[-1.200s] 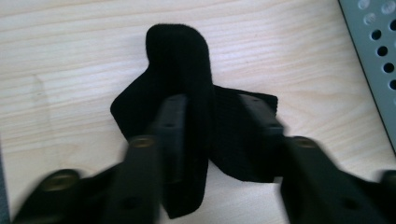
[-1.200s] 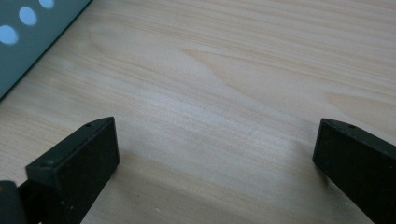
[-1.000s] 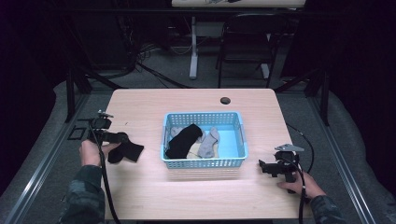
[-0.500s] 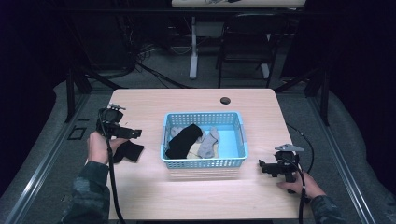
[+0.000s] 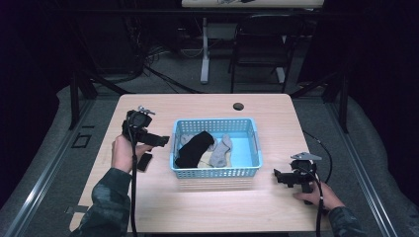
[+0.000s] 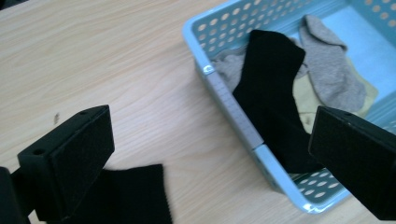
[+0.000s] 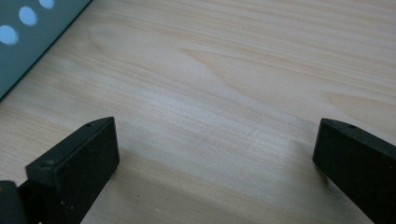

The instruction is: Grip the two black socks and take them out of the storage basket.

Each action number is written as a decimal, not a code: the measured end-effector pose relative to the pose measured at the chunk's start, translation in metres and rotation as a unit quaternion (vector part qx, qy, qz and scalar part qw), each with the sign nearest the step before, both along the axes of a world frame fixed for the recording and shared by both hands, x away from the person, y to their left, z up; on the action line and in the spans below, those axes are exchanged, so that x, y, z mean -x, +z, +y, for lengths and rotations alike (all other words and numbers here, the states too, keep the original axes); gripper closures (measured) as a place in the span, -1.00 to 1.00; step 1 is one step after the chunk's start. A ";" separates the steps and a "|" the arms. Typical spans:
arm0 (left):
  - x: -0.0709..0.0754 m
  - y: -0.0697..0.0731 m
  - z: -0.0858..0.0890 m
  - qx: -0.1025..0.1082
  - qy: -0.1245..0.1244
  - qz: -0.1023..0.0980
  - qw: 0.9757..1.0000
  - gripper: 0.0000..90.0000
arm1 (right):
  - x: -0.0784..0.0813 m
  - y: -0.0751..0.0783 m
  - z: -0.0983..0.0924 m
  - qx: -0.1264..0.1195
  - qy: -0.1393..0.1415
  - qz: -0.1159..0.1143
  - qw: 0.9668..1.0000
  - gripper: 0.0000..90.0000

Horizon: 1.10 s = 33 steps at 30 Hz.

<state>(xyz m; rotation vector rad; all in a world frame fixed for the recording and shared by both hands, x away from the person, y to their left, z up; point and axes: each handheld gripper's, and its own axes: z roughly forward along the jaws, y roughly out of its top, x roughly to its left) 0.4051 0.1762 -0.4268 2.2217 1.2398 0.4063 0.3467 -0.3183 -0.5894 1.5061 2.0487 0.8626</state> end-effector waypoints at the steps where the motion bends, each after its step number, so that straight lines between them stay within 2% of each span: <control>1: -0.001 -0.001 -0.004 -0.001 -0.005 0.003 1.000 -0.99 | 0.000 0.000 0.000 0.000 0.000 0.000 1.000 -1.00; 7: -0.002 -0.009 -0.030 -0.012 -0.034 0.011 0.999 -0.92 | 0.000 0.000 0.000 0.000 0.000 0.000 1.000 -1.00; 15: -0.006 -0.024 -0.057 -0.030 -0.071 0.034 0.996 -0.76 | 0.000 0.000 0.000 0.000 0.000 0.000 1.000 -1.00; 22: -0.006 -0.036 -0.071 -0.047 -0.106 0.066 0.991 -0.63 | 0.000 0.000 0.000 0.000 0.000 0.000 1.000 -1.00; 27: -0.004 -0.048 -0.080 -0.062 -0.133 0.100 0.984 -0.53 | 0.000 0.000 0.000 0.000 0.000 0.000 1.000 -1.00; 33: -0.006 -0.056 -0.085 -0.071 -0.146 0.121 0.979 -0.29 | 0.000 0.000 0.000 0.000 0.000 0.000 1.000 -1.00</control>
